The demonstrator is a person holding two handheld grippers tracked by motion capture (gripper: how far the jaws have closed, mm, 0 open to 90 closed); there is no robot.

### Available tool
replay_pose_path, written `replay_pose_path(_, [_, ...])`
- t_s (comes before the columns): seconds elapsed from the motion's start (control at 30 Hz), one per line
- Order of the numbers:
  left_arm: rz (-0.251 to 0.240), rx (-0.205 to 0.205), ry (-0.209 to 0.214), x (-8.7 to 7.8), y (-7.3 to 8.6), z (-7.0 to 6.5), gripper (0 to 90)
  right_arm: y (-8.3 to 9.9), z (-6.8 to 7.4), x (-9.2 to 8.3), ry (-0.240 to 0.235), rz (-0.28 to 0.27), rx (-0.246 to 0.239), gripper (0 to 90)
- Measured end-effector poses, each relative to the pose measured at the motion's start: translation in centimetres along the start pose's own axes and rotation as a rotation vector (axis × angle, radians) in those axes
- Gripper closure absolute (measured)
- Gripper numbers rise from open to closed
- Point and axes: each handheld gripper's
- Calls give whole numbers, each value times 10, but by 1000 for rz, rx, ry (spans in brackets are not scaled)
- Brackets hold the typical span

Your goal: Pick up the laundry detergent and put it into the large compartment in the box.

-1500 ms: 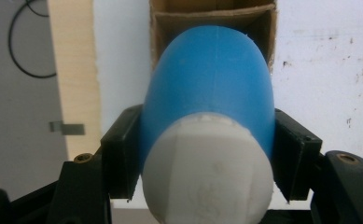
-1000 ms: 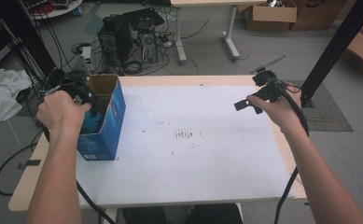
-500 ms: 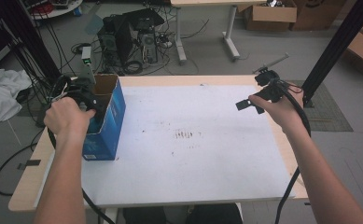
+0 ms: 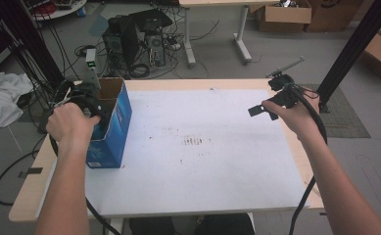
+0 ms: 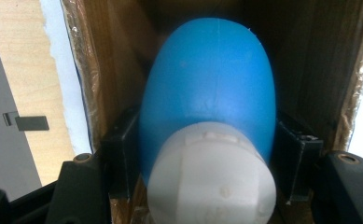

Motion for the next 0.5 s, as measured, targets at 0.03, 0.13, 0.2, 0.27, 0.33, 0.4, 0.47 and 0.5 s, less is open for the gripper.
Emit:
replay_pose_path(0.03, [0,1,-2,0,0,0,371,0,0,0,0,0,2,196])
replay_pose_path(0.13, [2,3,-5,0,0,-1,372,1,-2,0,0,-2,5,196])
replay_pose_path(0.2, [5,6,-6,0,0,-2,371,1,-2,0,-1,2,6,196])
replay_pose_path(0.27, [3,6,-6,0,0,-1,371,1,-3,0,-1,1,7,196])
replay_pose_path(0.33, [2,6,-5,0,0,-1,372,1,-3,0,-1,0,7,196])
replay_pose_path(0.4, [3,7,-4,0,0,-1,371,1,-3,-1,0,-2,8,196])
replay_pose_path(0.47, [2,7,-5,0,0,-1,372,1,-3,0,-1,0,6,196])
replay_pose_path(0.5, [2,7,-6,0,0,-1,371,1,-3,0,-1,0,6,196])
Point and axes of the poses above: each handheld gripper's, and its own axes: x roughly forward along the jaws, y roughly out of its underside, z roughly to its left, and after that the axes turned 1 degree about z, right-handed
